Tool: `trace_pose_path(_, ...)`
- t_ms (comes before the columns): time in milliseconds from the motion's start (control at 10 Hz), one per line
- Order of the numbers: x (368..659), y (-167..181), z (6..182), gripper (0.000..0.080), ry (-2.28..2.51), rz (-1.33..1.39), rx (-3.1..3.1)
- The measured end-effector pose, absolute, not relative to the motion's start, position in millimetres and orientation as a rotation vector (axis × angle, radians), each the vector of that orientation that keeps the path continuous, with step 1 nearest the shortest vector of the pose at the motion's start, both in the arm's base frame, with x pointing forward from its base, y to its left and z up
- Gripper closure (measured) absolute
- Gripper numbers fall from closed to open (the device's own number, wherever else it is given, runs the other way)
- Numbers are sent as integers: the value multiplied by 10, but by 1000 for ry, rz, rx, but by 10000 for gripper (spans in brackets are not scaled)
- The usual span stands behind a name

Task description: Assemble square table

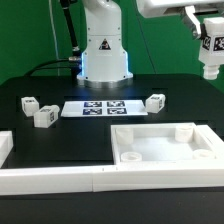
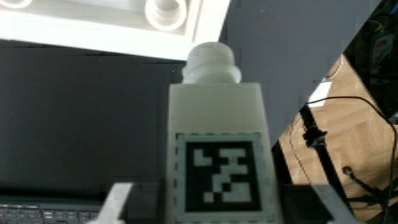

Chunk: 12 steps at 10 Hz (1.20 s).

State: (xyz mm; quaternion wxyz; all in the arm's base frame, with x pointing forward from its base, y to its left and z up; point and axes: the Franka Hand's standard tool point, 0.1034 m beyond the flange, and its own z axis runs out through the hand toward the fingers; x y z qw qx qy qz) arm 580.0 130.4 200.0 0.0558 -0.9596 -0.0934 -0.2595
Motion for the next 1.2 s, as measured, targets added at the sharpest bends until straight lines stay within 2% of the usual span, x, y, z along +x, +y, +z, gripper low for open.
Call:
trace_pose_path(400,5815,1267,1984,511,-309,-805,-2911)
trace_pose_path(600,5897,1087,1830,511,-331,-882,-2899)
trace_pose_path(800,5932,1052,1629,511,-310,-964,-2865)
trace_pose_path(1200,5932,1055,1644,511,-309,-945,-2873)
